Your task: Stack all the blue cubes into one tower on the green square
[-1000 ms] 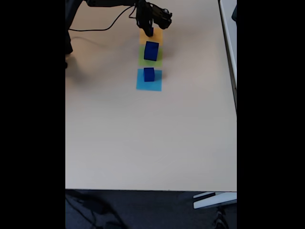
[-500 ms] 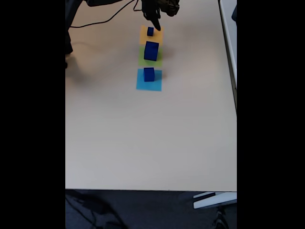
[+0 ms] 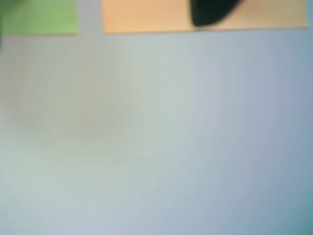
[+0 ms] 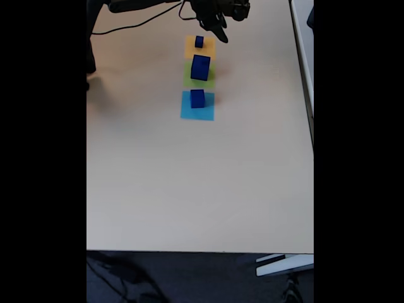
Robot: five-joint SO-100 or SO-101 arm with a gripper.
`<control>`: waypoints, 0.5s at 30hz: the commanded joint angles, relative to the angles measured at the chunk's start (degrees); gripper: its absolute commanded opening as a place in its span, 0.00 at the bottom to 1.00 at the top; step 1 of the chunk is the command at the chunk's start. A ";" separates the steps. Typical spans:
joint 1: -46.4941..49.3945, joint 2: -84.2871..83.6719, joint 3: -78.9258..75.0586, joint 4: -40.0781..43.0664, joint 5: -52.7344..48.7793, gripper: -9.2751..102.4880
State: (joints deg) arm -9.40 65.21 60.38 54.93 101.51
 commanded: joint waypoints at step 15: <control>3.08 12.13 13.27 -3.96 -4.31 0.24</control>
State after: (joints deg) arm -7.47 70.14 73.39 52.21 97.82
